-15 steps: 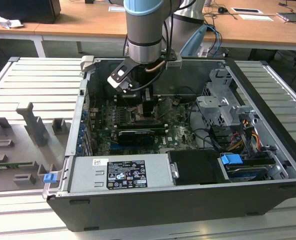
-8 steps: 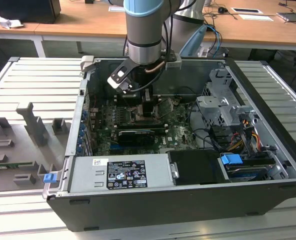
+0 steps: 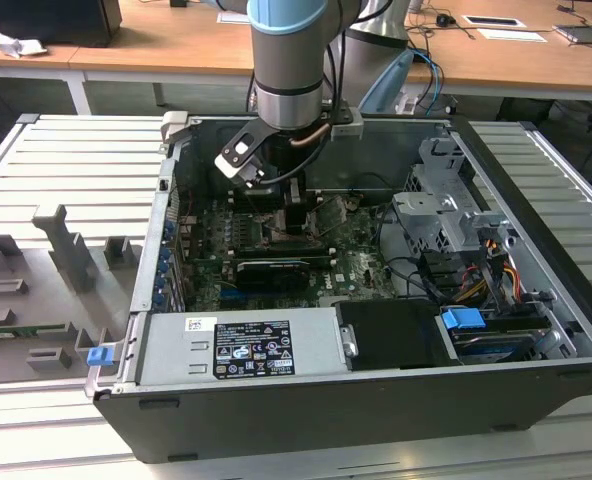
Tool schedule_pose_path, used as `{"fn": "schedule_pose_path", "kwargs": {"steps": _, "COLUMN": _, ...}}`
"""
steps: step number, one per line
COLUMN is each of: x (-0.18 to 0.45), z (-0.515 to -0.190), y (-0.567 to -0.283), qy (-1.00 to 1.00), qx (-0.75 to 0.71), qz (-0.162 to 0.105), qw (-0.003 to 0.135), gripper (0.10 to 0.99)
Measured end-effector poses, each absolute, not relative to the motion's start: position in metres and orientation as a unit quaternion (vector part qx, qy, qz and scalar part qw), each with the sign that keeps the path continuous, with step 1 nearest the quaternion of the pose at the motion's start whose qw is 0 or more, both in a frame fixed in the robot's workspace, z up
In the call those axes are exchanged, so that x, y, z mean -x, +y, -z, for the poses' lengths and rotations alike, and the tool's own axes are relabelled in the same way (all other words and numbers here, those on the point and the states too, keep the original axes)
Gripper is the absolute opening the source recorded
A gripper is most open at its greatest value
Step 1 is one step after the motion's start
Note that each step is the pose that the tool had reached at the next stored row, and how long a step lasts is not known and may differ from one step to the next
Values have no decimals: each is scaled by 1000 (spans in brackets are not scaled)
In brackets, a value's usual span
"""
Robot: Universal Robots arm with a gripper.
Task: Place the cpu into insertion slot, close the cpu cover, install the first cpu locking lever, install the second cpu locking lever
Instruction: 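Place the cpu into insertion slot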
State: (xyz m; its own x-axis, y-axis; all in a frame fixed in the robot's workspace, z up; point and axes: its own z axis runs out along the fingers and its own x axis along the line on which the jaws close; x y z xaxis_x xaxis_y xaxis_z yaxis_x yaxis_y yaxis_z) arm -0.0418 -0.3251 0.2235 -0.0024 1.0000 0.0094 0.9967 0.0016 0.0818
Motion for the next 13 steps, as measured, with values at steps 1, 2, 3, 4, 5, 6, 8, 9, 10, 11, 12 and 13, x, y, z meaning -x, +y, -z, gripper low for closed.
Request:
{"fn": "schedule_pose_path", "kwargs": {"steps": 1, "x": 42, "z": -223, "y": -325, "qy": 707, "qx": -706, "qz": -32, "qw": 26, "gripper": 537}}
{"fn": "schedule_pose_path", "kwargs": {"steps": 2, "x": 42, "z": -223, "y": -325, "qy": 707, "qx": -706, "qz": -32, "qw": 26, "gripper": 537}}
{"fn": "schedule_pose_path", "kwargs": {"steps": 3, "x": 42, "z": -223, "y": -325, "qy": 707, "qx": -706, "qz": -32, "qw": 26, "gripper": 537}}
{"fn": "schedule_pose_path", "kwargs": {"steps": 4, "x": 42, "z": -222, "y": -325, "qy": 707, "qx": -706, "qz": -32, "qw": 25, "gripper": 537}}
{"fn": "schedule_pose_path", "kwargs": {"steps": 5, "x": 42, "z": -221, "y": -325, "qy": 707, "qx": -706, "qz": -32, "qw": 25, "gripper": 537}}
{"fn": "schedule_pose_path", "kwargs": {"steps": 6, "x": 42, "z": -220, "y": -325, "qy": 707, "qx": -706, "qz": -32, "qw": 25, "gripper": 537}}
{"fn": "schedule_pose_path", "kwargs": {"steps": 8, "x": 43, "z": -218, "y": -322, "qy": 707, "qx": -706, "qz": -32, "qw": 25, "gripper": 537}}
{"fn": "schedule_pose_path", "kwargs": {"steps": 9, "x": 43, "z": -216, "y": -321, "qy": 707, "qx": -706, "qz": -32, "qw": 25, "gripper": 537}}
{"fn": "schedule_pose_path", "kwargs": {"steps": 10, "x": 45, "z": -215, "y": -319, "qy": 707, "qx": -706, "qz": -31, "qw": 25, "gripper": 537}}
{"fn": "schedule_pose_path", "kwargs": {"steps": 11, "x": 45, "z": -214, "y": -319, "qy": 707, "qx": -706, "qz": -31, "qw": 25, "gripper": 537}}
{"fn": "schedule_pose_path", "kwargs": {"steps": 12, "x": 45, "z": -211, "y": -318, "qy": 707, "qx": -706, "qz": -30, "qw": 24, "gripper": 537}}
{"fn": "schedule_pose_path", "kwargs": {"steps": 13, "x": 45, "z": -210, "y": -318, "qy": 707, "qx": -706, "qz": -29, "qw": 24, "gripper": 537}}
